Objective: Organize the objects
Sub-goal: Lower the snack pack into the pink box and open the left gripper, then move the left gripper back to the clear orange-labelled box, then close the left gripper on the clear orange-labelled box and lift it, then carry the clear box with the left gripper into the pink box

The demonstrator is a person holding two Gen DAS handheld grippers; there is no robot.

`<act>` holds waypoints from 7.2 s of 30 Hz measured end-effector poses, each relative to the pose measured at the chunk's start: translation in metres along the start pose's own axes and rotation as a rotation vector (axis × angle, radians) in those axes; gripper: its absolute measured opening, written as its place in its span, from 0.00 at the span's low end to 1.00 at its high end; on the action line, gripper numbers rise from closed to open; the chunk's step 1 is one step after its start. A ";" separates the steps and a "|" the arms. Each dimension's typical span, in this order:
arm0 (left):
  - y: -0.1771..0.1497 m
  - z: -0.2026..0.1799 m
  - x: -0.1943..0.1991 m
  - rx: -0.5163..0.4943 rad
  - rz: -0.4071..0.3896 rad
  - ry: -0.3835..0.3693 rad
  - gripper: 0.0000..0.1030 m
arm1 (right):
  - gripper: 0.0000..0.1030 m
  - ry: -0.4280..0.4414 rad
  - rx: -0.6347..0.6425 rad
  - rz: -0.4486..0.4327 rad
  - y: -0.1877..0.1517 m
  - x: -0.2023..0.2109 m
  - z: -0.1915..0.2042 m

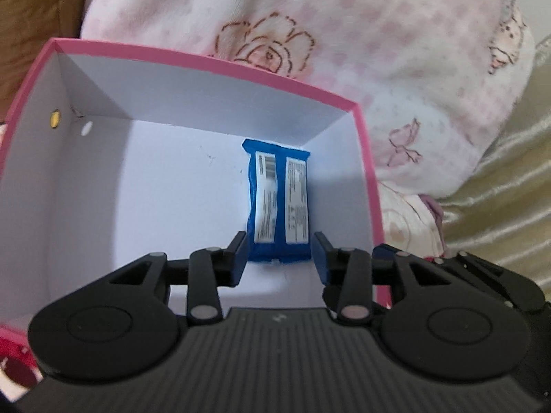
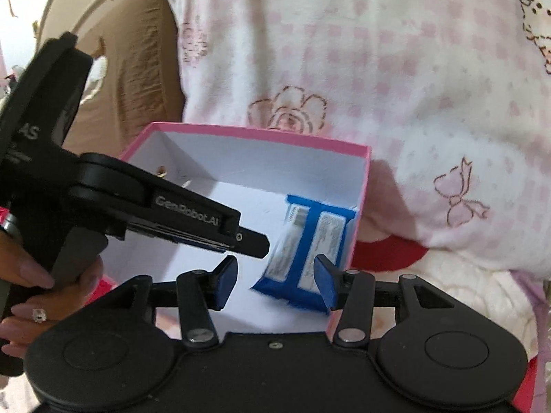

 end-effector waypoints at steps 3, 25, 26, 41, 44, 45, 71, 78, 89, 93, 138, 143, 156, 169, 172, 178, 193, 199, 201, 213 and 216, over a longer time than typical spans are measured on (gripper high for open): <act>-0.007 0.000 0.023 -0.026 -0.011 0.016 0.39 | 0.52 0.012 0.015 0.024 -0.004 0.008 0.010; -0.087 0.028 0.179 -0.179 -0.125 0.174 0.86 | 0.95 0.025 0.026 0.035 -0.028 0.086 0.085; -0.089 0.029 0.183 -0.182 -0.127 0.176 0.89 | 0.96 0.015 0.039 0.038 -0.029 0.088 0.089; -0.129 0.045 0.223 -0.278 -0.171 0.201 0.94 | 0.96 0.026 0.120 0.014 -0.053 0.134 0.133; -0.140 0.051 0.227 -0.271 -0.169 0.178 0.95 | 0.96 0.044 0.120 0.005 -0.060 0.143 0.140; -0.143 0.052 0.227 -0.274 -0.167 0.175 0.95 | 0.96 0.055 0.117 0.000 -0.063 0.145 0.142; -0.229 0.095 0.186 -0.191 -0.056 0.085 0.93 | 0.92 0.163 0.343 0.020 -0.150 0.106 0.208; -0.250 0.113 0.157 -0.119 -0.004 0.053 0.91 | 0.91 0.259 0.417 0.075 -0.172 0.086 0.227; -0.269 0.141 0.130 -0.040 -0.011 0.011 0.81 | 0.82 0.253 0.355 0.179 -0.197 0.041 0.229; -0.275 0.145 0.120 -0.020 -0.026 0.008 0.76 | 0.81 0.274 0.327 0.188 -0.201 0.030 0.234; -0.300 0.178 0.053 0.212 -0.027 -0.015 0.39 | 0.66 0.211 0.103 0.222 -0.229 -0.044 0.208; -0.298 0.181 0.051 0.235 -0.018 -0.029 0.39 | 0.66 0.203 0.091 0.213 -0.229 -0.051 0.206; -0.300 0.172 0.064 0.240 -0.007 -0.076 0.40 | 0.65 0.102 0.140 0.162 -0.230 -0.029 0.219; -0.300 0.136 0.097 0.072 -0.075 -0.029 0.41 | 0.64 0.103 0.131 0.097 -0.233 0.002 0.218; -0.299 0.127 0.104 0.048 -0.082 -0.027 0.41 | 0.64 0.103 0.124 0.085 -0.233 0.011 0.216; -0.294 0.109 0.120 0.006 -0.094 -0.002 0.41 | 0.64 0.111 0.105 0.062 -0.227 0.028 0.212; -0.263 0.069 0.161 -0.081 -0.153 0.029 0.41 | 0.64 0.114 0.169 0.024 -0.193 0.066 0.203; -0.244 0.052 0.181 -0.124 -0.170 0.043 0.41 | 0.64 0.124 0.139 -0.002 -0.173 0.081 0.198; -0.236 0.049 0.186 -0.118 -0.169 0.034 0.41 | 0.64 0.123 0.136 -0.012 -0.165 0.087 0.197; -0.188 0.031 0.197 -0.122 -0.242 -0.004 0.41 | 0.64 0.058 0.200 -0.089 -0.118 0.103 0.185; -0.175 0.027 0.197 -0.124 -0.250 -0.005 0.41 | 0.64 0.026 0.242 -0.107 -0.109 0.101 0.184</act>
Point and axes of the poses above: each gripper's, at about its wrist camera, not at the fingertips, and x roughly against the way its jaws point, z to its left, y to its top, the point moved 2 cm from there along -x, roughly the way its jaws point, and after that the axes turned 15 degrees about y, right-handed, at the moved point
